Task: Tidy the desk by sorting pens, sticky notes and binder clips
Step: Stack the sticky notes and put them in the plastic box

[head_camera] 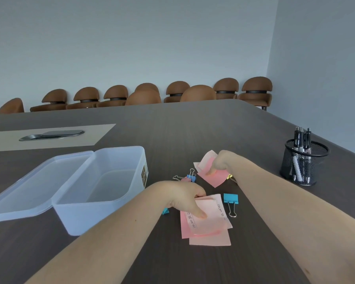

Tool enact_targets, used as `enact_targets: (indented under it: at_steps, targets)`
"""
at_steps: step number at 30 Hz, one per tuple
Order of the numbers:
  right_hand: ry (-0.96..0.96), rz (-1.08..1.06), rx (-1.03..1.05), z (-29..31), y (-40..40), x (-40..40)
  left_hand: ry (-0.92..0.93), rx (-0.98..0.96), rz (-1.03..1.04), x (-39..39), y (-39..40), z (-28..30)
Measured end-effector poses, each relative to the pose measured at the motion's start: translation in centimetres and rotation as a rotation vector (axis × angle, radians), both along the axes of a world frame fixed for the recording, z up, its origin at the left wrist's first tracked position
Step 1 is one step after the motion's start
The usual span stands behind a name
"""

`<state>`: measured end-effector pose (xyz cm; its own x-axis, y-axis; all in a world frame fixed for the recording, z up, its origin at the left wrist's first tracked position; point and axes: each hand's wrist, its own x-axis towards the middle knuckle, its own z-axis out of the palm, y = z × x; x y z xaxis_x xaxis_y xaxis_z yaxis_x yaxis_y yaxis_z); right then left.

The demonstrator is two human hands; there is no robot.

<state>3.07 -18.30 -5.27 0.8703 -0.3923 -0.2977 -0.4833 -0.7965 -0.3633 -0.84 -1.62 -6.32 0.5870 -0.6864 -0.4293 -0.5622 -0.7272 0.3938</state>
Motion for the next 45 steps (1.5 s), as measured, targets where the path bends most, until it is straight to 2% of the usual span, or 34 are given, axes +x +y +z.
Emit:
enact_targets:
  at_steps: [14,18,21,26,29,31,33,38,40,45]
  targets:
    - [-0.218,-0.104,0.120,-2.1,-1.2,-0.1,-0.012,0.001,0.013,0.2,0.1,-0.1]
    - [-0.429,-0.125,0.417,-2.0,-1.3,-0.7,0.017,-0.054,0.074,0.4,0.1,-0.5]
    - [-0.557,-0.065,0.668,-0.6,-1.3,-2.2,-0.001,-0.109,0.176,0.6,0.5,-0.7]
    - [-0.449,0.148,0.917,0.5,-1.3,-5.1,0.004,-0.216,0.350,0.9,0.9,-0.6]
    - [-0.328,0.246,0.909,-0.4,-1.1,-6.8,-0.003,-0.307,0.451,0.8,1.4,-0.1]
    - [-0.294,0.290,0.823,-1.5,-0.7,-7.8,-0.008,-0.384,0.480,0.4,1.7,0.4]
    - [-0.314,0.309,0.753,-2.3,-0.2,-8.6,-0.001,-0.453,0.466,-0.3,1.7,1.3]
    - [-0.442,0.173,0.767,-3.1,0.9,-9.5,0.076,-0.638,0.474,-1.5,1.1,2.8]
    - [-0.441,0.200,0.750,-3.5,1.2,-9.3,0.074,-0.681,0.470,-1.8,0.7,2.9]
    - [-0.500,0.209,0.698,-2.8,1.7,-10.1,-0.038,-0.844,0.531,-2.6,-0.1,2.0]
